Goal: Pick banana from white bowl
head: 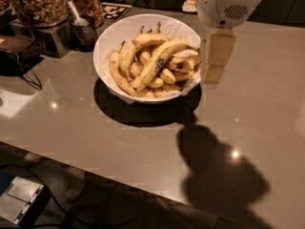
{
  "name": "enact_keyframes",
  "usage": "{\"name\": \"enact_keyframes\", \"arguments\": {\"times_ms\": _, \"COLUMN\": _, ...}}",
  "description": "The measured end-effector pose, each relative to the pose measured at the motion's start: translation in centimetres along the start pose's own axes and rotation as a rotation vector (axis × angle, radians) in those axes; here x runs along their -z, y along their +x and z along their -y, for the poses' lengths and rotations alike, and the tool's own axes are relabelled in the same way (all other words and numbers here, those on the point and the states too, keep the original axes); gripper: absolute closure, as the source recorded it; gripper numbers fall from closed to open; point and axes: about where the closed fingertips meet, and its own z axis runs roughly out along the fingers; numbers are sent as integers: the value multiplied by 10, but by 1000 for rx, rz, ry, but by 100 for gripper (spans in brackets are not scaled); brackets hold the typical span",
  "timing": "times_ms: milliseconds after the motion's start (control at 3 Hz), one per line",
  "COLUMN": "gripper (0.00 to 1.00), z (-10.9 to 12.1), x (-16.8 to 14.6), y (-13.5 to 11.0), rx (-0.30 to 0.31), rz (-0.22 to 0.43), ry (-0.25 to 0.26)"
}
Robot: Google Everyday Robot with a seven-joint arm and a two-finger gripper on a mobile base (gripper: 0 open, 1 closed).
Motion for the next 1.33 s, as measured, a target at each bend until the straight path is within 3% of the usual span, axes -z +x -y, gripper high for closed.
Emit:
{"name": "enact_keyframes", "arguments": {"times_ms": 667, "gripper": 0, "z": 37, "x": -37, "y": -35, "rx": 132, "rz": 0, "ry": -24}}
{"name": "enact_keyframes", "arguments": {"times_ms": 1333, "gripper": 14, "z": 51, "x": -66, "y": -39, "rx": 168, "rz": -35, "ry": -62}}
